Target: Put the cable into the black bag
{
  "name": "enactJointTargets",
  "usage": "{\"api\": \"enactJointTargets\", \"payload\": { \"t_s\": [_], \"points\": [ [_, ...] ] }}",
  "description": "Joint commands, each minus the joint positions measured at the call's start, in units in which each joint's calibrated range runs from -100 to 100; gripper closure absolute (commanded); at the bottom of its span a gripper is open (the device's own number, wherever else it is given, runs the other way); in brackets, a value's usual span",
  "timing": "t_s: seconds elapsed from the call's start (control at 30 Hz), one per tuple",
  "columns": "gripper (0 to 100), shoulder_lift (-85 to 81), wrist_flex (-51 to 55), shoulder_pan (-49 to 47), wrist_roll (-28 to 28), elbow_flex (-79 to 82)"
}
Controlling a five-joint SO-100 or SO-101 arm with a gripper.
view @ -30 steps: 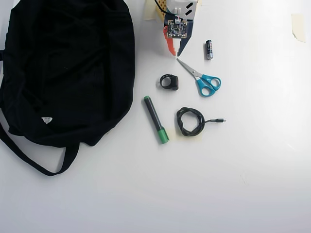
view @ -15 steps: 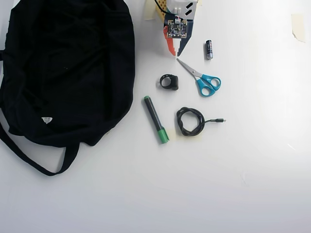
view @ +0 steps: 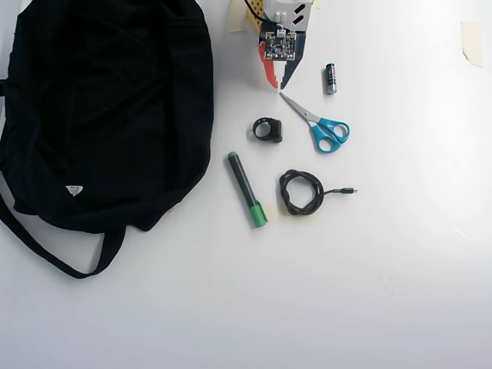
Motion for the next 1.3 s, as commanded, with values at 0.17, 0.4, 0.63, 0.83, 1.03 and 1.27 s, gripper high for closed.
{"api": "enactJointTargets", "payload": {
  "t_s": [0.17,0.4,0.63,0.83,1.03,1.27],
  "points": [
    [98,-0.58,2.49,-0.16,0.15,1.09],
    [98,-0.58,2.49,-0.16,0.10,1.09],
    [98,-0.58,2.49,-0.23,0.10,1.09],
    [98,-0.58,2.49,-0.16,-0.22,1.09],
    [98,-0.58,-3.19,-0.38,-0.37,1.09],
    [98,-0.58,-10.60,-0.38,-0.42,1.09]
  ]
}}
